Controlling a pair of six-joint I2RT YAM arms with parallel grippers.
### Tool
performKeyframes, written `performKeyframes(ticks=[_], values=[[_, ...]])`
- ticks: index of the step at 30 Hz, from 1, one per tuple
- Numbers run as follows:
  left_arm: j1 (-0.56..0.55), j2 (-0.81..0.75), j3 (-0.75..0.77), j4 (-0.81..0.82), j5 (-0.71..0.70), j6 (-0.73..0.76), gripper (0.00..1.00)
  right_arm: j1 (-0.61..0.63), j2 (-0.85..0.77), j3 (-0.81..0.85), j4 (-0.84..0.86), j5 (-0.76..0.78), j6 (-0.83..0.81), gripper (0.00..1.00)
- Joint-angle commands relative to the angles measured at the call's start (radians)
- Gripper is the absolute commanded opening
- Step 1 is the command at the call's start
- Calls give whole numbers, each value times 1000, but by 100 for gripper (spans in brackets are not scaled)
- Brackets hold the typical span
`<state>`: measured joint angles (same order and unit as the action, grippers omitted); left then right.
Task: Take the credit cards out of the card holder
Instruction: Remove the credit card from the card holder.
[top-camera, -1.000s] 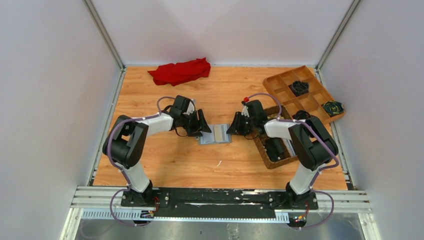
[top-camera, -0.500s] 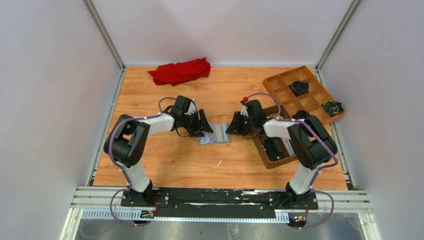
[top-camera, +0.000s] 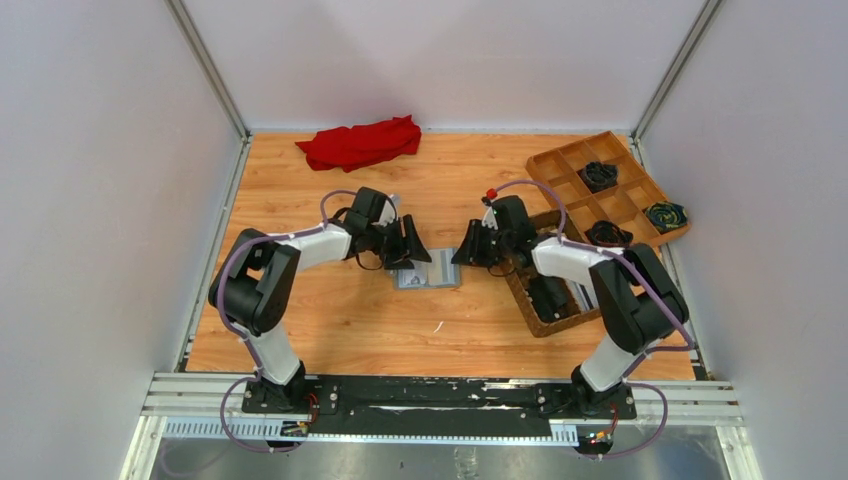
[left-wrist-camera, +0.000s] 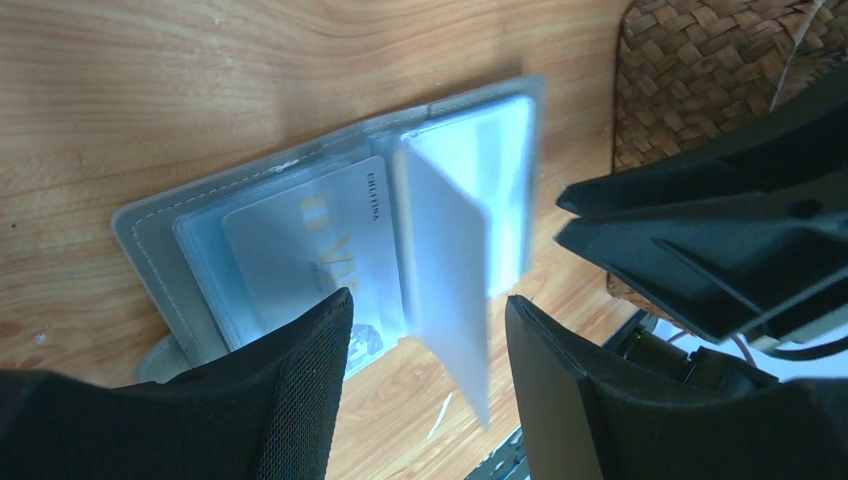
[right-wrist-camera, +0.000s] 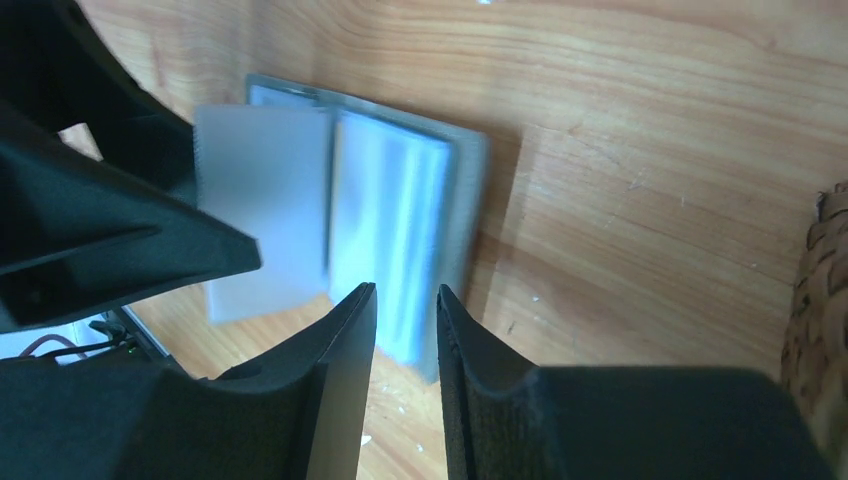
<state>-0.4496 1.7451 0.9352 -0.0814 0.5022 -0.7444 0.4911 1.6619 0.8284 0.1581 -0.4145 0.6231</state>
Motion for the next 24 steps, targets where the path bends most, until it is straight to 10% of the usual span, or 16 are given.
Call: performKeyframes(ticks=[1, 24], values=[[-10, -2, 30, -5, 15, 1, 61, 12, -82, 39, -60, 39, -40, 33], [-131, 136, 140, 57, 55, -46, 61, -35, -366, -41, -120, 191, -52, 33]])
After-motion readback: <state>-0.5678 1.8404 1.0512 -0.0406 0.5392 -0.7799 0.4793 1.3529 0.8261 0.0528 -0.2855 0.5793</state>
